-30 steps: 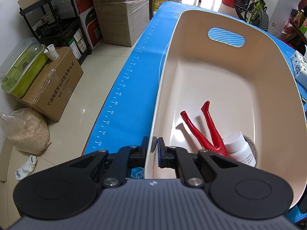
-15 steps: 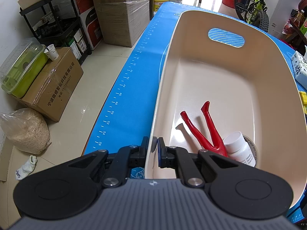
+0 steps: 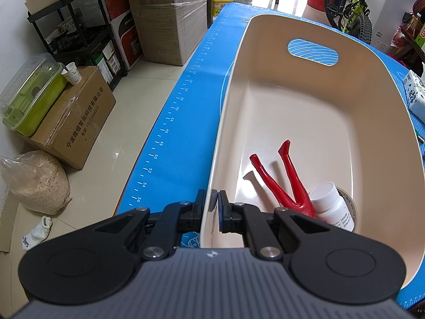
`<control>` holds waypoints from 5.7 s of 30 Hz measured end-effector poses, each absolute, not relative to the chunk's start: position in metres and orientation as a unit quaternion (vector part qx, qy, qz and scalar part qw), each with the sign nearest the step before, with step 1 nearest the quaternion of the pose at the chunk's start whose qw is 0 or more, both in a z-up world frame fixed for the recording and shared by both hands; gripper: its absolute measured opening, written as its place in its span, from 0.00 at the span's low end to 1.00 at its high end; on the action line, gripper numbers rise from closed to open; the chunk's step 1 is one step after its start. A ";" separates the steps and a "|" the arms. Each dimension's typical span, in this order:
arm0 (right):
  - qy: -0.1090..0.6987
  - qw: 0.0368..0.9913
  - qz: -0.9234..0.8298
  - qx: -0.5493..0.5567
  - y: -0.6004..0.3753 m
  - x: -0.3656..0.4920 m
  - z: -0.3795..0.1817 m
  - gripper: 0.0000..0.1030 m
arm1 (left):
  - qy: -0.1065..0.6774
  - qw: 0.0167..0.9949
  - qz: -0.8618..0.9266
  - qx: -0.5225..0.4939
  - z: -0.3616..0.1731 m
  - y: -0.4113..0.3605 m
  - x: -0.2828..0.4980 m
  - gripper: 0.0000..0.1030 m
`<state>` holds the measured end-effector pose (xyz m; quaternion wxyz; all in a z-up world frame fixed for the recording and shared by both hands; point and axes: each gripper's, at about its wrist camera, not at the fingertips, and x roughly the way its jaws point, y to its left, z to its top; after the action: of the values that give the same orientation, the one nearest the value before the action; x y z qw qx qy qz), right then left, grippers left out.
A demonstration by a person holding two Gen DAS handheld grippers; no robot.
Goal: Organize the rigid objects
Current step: 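Carry the yellow part into the basket and open the right tool, then reach the right tool to the black earbud case and grasp it, then carry the black case into the basket and open the right tool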
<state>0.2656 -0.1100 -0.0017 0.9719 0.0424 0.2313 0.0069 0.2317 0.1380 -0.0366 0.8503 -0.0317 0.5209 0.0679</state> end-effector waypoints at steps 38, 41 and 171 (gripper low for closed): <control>0.392 0.898 0.186 -0.072 0.020 0.250 -0.028 0.47 | 0.519 0.852 0.067 -0.023 -0.036 0.137 0.231 0.11; 0.371 0.907 0.188 -0.071 0.015 0.248 -0.017 0.63 | 0.519 0.852 0.067 -0.024 -0.036 0.137 0.231 0.11; 0.325 0.926 0.190 -0.041 -0.032 0.256 -0.002 0.74 | 0.523 0.849 0.071 -0.026 -0.036 0.138 0.231 0.10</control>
<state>0.2556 -0.0316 -0.0016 0.9256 -0.0405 0.3251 0.1895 0.2309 0.1379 -0.0358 0.8488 -0.0260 0.5232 0.0710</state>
